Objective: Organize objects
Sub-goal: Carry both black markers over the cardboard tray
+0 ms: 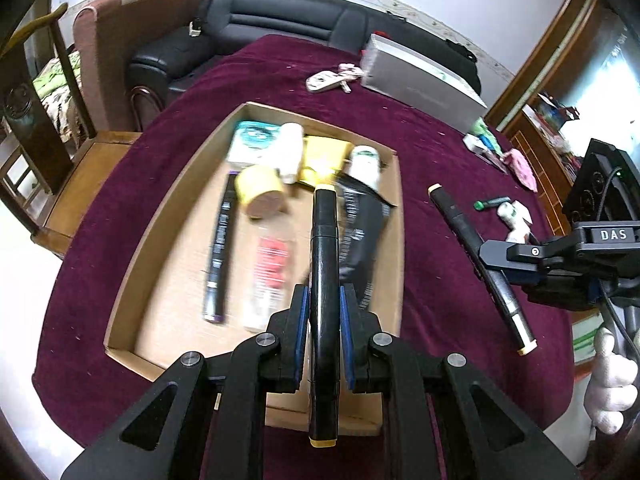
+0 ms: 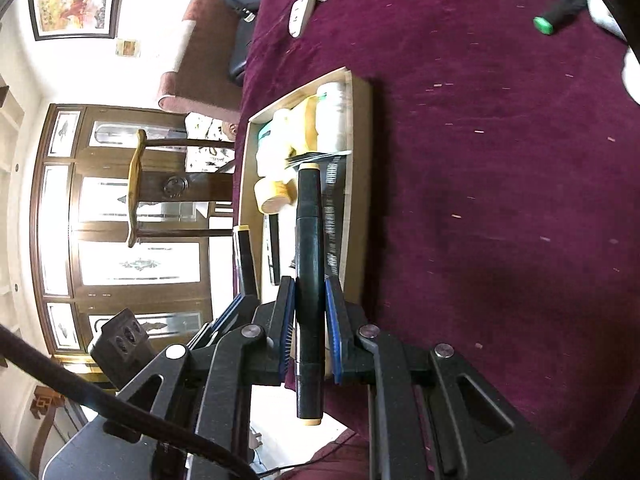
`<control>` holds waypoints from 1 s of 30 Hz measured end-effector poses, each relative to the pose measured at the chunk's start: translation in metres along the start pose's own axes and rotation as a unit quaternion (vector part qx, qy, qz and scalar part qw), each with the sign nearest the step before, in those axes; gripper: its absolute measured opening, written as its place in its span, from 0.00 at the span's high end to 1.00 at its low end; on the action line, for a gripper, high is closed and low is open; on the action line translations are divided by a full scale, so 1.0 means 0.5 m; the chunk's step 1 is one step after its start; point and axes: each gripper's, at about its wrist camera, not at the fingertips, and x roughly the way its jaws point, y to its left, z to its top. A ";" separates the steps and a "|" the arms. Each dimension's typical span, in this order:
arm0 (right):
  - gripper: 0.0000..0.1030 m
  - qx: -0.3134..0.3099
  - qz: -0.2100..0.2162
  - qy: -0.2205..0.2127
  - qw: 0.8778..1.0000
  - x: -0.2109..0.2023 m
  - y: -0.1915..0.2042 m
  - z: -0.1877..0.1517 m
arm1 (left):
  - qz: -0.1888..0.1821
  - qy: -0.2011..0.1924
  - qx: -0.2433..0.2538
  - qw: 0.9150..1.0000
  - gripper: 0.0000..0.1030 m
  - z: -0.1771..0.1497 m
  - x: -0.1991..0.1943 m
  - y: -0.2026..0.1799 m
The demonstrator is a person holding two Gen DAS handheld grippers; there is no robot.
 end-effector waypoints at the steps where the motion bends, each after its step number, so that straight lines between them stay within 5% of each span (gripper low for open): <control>1: 0.87 0.001 0.002 0.003 1.000 0.014 0.010 0.003 | 0.000 0.002 -0.003 1.000 0.88 0.002 0.003 0.013; 15: 0.87 0.008 -0.029 0.026 0.999 0.159 0.074 0.027 | -0.007 0.028 0.002 1.000 0.88 0.033 0.065 0.095; 30: 0.87 -0.029 -0.139 0.032 0.989 0.243 0.098 0.046 | -0.023 0.052 0.001 0.998 0.89 0.038 0.110 0.114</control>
